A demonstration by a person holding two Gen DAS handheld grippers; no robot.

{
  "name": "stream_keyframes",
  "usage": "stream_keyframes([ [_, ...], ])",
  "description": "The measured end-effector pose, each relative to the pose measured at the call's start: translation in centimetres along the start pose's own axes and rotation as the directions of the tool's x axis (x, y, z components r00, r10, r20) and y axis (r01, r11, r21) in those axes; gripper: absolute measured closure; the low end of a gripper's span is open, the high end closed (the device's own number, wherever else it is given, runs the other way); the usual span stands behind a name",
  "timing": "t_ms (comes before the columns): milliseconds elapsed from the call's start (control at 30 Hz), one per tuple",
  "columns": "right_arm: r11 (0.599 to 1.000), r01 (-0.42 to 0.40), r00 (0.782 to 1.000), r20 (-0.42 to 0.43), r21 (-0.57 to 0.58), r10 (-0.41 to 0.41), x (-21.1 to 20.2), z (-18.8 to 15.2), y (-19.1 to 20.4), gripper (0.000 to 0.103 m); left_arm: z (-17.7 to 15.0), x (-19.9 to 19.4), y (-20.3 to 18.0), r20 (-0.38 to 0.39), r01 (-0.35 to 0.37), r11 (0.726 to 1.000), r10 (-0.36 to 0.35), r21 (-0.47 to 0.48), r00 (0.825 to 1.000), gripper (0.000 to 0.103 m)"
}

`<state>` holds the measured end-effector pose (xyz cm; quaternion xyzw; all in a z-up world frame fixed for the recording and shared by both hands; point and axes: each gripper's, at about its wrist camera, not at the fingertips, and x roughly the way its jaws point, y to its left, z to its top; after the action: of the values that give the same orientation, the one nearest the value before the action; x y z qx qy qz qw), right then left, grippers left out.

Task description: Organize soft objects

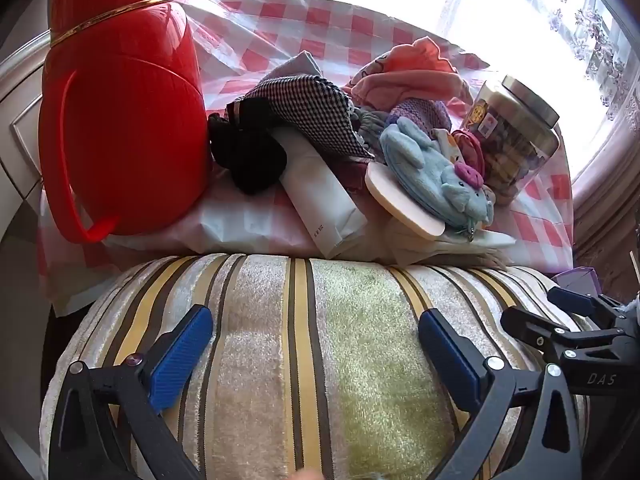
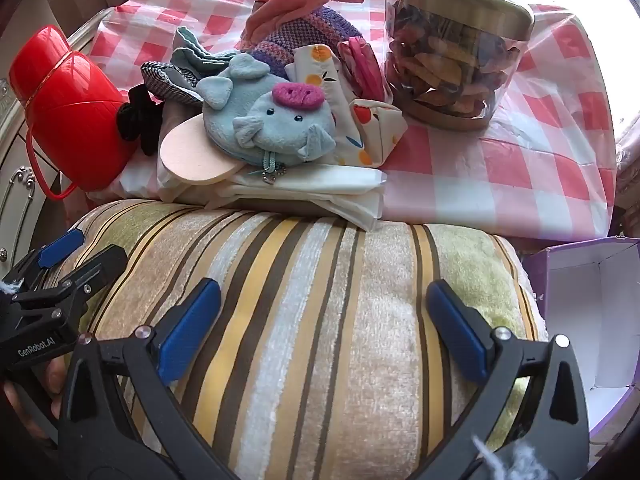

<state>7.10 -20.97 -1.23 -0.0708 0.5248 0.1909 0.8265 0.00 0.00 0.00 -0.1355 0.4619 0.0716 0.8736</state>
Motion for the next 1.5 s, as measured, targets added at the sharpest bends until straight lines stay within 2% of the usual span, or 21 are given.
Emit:
stream_keyframes([
  [467, 1.0, -0.01, 1.0, 0.014, 0.008, 0.01, 0.05, 0.44, 0.21, 0.0, -0.26, 0.39, 0.22, 0.0, 0.001, 1.0, -0.001, -0.01, 1.0, 0.0],
  [633, 1.0, -0.01, 1.0, 0.024, 0.009, 0.01, -0.37, -0.12, -0.04, 0.0, -0.45, 0.1, 0.23, 0.041, -0.002, 1.0, 0.004, -0.028, 0.999, 0.0],
  [1500, 1.0, -0.011, 1.0, 0.028, 0.009, 0.011, -0.42, -0.18, -0.17, 0.0, -0.21, 0.32, -0.18, 0.025, -0.025, 1.0, 0.026, -0.016, 0.999, 0.0],
])
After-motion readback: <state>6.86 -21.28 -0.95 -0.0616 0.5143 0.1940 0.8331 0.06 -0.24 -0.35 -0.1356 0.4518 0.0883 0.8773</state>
